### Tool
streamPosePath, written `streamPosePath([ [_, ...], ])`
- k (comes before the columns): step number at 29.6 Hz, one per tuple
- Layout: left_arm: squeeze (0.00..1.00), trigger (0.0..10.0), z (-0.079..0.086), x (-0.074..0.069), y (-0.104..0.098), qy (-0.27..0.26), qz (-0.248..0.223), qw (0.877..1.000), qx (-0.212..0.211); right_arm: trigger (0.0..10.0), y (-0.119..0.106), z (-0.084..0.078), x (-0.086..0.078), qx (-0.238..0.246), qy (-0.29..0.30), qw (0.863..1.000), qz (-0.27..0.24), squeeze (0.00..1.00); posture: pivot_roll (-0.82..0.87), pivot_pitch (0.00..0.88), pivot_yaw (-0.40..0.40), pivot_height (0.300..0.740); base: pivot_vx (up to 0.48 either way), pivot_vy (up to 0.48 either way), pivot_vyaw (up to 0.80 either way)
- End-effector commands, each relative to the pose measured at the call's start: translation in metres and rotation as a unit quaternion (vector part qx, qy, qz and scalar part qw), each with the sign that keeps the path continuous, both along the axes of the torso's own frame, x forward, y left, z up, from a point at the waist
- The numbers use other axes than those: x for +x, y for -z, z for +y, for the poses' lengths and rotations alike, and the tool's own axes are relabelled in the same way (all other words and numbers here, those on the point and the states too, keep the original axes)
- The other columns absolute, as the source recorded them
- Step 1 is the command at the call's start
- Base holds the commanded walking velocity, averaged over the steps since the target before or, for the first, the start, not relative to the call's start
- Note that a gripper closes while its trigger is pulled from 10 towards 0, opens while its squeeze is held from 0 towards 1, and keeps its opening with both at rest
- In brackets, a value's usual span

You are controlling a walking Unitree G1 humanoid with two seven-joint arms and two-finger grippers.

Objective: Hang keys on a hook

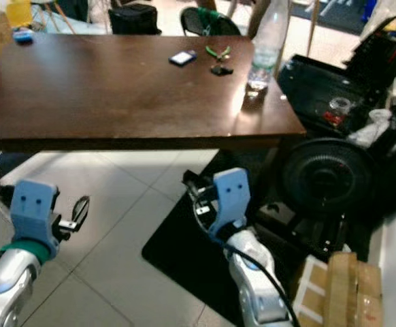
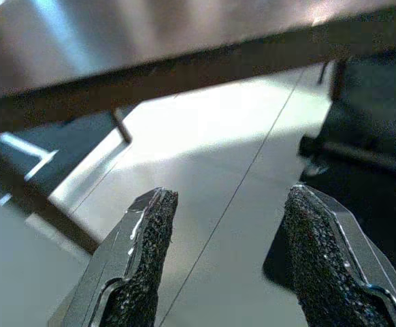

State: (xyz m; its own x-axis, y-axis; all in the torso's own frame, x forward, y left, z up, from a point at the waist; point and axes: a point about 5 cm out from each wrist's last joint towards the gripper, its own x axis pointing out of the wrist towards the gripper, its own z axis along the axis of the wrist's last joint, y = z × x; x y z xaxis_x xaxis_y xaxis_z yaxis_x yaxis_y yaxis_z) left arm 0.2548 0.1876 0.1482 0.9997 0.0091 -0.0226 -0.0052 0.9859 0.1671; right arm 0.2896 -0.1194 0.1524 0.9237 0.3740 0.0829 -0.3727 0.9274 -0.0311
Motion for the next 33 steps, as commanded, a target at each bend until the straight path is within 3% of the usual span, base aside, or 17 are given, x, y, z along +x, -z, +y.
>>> streamPosePath([
  [1,0.0,10.0,-0.0016,-0.0008,0.0037,0.002,0.006,1.0,0.0,10.0,0.0048,-0.0053,-0.0008,0.0,0.009,1.0,0.009,0.0,-0.09,0.045,0.08,0.74,0.0,0.0,0.0],
  [24,0.0,10.0,-0.0028,0.0012,0.004,0.011,0.007,1.0,0.008,10.0,0.0044,-0.0049,0.0016,-0.001,0.009,1.0,0.007,0.0,-0.09,0.043,0.079,0.74,0.0,0.0,0.0],
  [33,0.0,10.0,-0.0025,0.0013,0.0042,0.009,0.009,1.0,0.009,10.0,0.0042,-0.0044,0.0017,0.001,0.008,1.0,0.007,0.0,-0.09,0.043,0.08,0.74,0.36,0.0,0.0],
])
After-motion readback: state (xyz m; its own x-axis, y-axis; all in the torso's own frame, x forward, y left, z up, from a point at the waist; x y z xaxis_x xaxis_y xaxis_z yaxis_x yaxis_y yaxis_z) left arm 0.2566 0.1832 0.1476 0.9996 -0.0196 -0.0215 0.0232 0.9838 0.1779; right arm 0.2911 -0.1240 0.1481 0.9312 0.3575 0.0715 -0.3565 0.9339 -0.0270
